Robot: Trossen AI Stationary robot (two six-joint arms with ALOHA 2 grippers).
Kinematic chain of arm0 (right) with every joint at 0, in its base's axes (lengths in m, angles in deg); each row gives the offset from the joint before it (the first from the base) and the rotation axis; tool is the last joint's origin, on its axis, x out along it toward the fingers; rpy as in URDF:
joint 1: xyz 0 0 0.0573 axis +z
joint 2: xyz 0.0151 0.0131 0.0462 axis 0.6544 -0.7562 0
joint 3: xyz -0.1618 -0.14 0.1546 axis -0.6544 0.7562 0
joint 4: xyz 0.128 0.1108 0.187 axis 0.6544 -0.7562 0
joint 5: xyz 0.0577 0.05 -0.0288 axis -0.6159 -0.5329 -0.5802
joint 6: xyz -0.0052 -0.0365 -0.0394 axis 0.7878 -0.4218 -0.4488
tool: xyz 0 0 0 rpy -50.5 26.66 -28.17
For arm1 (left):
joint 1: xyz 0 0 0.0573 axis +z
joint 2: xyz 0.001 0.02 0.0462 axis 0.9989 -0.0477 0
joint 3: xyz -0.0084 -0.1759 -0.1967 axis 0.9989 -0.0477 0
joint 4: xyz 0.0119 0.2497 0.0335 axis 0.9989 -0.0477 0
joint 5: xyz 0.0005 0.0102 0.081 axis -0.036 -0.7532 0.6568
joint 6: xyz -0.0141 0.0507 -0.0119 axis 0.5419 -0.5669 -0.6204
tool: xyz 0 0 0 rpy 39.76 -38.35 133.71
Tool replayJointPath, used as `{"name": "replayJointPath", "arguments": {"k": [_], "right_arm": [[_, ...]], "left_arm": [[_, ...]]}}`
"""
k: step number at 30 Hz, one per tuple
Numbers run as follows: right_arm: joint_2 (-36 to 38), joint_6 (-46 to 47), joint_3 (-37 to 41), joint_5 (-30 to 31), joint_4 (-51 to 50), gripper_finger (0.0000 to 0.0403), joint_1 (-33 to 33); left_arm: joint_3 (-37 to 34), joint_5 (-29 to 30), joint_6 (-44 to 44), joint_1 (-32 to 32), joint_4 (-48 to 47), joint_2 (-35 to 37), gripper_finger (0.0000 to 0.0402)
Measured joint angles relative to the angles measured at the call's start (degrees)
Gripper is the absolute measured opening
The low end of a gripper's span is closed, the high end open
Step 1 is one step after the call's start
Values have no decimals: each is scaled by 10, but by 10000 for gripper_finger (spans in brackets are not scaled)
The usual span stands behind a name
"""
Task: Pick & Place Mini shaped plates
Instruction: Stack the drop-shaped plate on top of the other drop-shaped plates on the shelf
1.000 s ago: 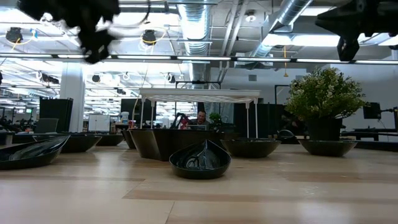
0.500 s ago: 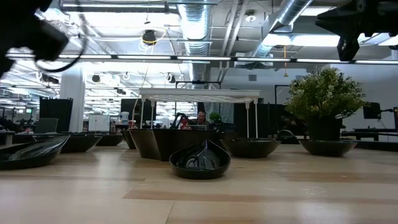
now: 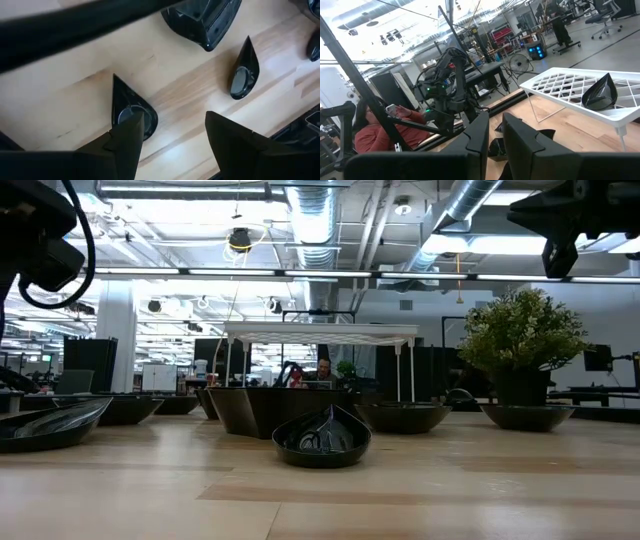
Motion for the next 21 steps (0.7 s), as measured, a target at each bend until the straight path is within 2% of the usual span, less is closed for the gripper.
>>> {"name": "replayJointPath", "arguments": {"k": [5, 10, 16, 21], "right_arm": [[0, 1, 0, 0, 0, 50, 0], [0, 1, 0, 0, 0, 50, 0], [0, 1, 0, 0, 0, 50, 0], [0, 0, 0, 0, 0, 50, 0]], "left_arm": [[-5, 2, -5, -3, -2, 0, 214], [-39, 2, -6, -22, 8, 0, 214], [-59, -54, 4, -42, 13, 0, 214], [-59, -59, 5, -49, 18, 0, 214]]}}
